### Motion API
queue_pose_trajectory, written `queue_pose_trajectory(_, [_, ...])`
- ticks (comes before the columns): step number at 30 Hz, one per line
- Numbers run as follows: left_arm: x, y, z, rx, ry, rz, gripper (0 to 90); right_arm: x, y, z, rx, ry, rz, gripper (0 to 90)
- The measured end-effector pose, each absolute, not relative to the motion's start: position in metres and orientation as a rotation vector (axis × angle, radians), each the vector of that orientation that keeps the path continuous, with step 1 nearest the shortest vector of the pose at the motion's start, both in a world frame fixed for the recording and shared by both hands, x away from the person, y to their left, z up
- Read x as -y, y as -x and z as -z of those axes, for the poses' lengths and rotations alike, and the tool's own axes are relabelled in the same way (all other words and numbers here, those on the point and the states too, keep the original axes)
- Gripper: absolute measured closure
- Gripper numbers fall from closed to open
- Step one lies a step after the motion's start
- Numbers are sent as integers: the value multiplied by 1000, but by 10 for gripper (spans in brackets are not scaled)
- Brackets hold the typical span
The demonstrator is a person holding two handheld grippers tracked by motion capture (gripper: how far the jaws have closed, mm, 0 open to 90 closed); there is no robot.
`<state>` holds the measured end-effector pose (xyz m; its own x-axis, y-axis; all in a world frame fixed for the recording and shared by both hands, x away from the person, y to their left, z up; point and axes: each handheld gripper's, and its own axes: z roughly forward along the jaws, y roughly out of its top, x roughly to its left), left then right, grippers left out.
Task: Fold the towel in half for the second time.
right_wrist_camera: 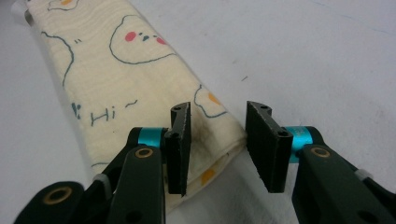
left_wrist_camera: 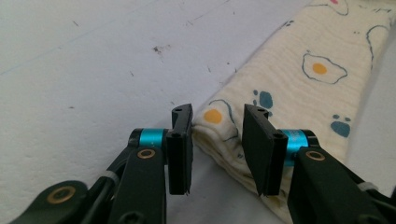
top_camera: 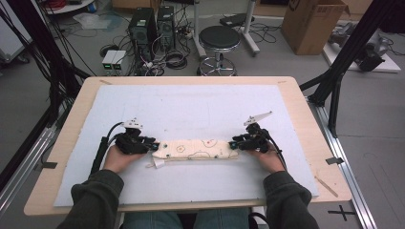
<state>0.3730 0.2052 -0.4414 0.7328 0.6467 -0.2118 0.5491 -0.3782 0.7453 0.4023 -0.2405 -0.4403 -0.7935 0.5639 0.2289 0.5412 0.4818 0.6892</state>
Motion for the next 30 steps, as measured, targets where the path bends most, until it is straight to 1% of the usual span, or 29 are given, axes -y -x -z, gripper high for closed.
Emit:
queue_pose_trajectory(4, [-204,-372,442,-900,-2070,-147,683,241,-399,441,-2662,-997,-1233,652])
queue_pose_trajectory(9, [-202,-370,442,-877,-2073,-157,776,239,-396,442,-2672,-964,-1230,748])
queue_pose_trajectory(12, [-202,-370,441,-867,-2082,-167,800,238,-395,441,-2684,-956,-1230,770])
queue_pose_trajectory(20, [-205,-367,434,-852,-2065,-190,816,237,-391,436,-2684,-922,-1235,783])
queue_pose_trajectory(24, [-207,-366,431,-849,-2034,-179,819,238,-390,433,-2670,-925,-1262,784])
queue_pose_trajectory(30, [-209,-366,423,-848,-1992,-202,820,236,-392,420,-2655,-909,-1277,785])
